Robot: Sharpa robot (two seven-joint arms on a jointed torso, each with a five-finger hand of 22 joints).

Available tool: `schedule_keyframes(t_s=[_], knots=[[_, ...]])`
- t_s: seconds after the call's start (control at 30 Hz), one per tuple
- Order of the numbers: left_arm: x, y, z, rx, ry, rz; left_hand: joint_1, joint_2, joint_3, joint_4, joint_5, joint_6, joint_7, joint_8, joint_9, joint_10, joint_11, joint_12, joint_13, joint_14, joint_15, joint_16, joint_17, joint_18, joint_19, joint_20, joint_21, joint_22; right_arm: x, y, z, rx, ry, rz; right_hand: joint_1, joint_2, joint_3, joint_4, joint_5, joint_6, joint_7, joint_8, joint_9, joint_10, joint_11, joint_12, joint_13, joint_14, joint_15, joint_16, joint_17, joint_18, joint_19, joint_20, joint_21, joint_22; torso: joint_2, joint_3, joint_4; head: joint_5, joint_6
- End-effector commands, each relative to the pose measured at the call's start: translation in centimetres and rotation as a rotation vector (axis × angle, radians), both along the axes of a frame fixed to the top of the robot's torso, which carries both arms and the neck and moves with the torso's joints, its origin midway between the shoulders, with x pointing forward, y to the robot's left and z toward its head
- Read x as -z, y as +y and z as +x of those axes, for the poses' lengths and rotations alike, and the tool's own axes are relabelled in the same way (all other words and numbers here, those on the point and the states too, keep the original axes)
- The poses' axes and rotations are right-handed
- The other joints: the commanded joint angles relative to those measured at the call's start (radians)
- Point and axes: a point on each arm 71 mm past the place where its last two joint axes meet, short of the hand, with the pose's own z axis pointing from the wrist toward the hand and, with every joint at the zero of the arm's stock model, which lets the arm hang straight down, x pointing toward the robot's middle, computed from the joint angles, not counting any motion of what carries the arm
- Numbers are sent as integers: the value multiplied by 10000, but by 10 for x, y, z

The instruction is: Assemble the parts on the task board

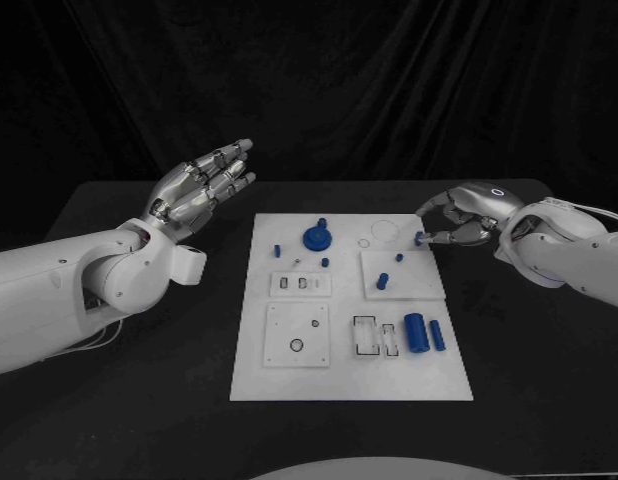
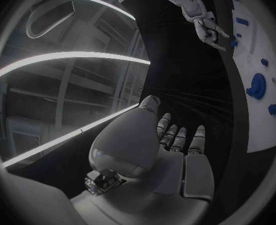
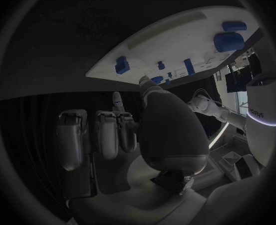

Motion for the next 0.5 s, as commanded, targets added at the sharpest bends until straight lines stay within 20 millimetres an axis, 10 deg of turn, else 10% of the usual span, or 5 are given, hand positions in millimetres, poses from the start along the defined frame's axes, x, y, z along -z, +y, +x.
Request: schedule_keyframes(t_s=[0.03, 0.27, 0.5], knots=[[0, -1, -1, 116, -69, -158, 114, 12, 58, 5, 62, 11, 39, 11, 7, -37, 24, -53, -8, -4, 46, -37, -16, 174, 6, 60, 14, -2, 4, -2, -2, -341, 191, 1127, 207, 70, 98, -2, 563, -155, -16, 238, 70, 1041, 38, 25, 2630, 1021, 46, 56, 2631, -78, 1042, 15, 27, 2628, -6, -8, 0, -13, 79], [1, 1, -2, 102, -50, -173, 124, 12, 84, -15, 62, -8, 38, 8, 5, -44, 28, -55, -9, -4, 54, -37, -16, 175, 6, 60, 13, -3, 20, -7, -4, -450, 519, 2059, 814, 211, 331, -26, 2338, -628, -65, 844, 274, 1041, -4, 25, 2630, 1021, 14, 56, 2631, -78, 1042, -7, 27, 2628, -12, 3, -10, -8, 132], [2, 3, -3, 65, -29, -162, 124, 12, 84, -15, 62, -8, 38, 8, 5, -44, 28, -55, -9, -4, 54, -37, -16, 175, 6, 60, 13, -3, 25, -7, -4, -625, 624, 2381, 901, 193, 315, -30, 2352, -1085, -108, 1113, 357, 1041, -43, 25, 2630, 1021, -19, 56, 2631, -78, 1042, -36, 27, 2628, -1, 0, -7, -20, 96]])
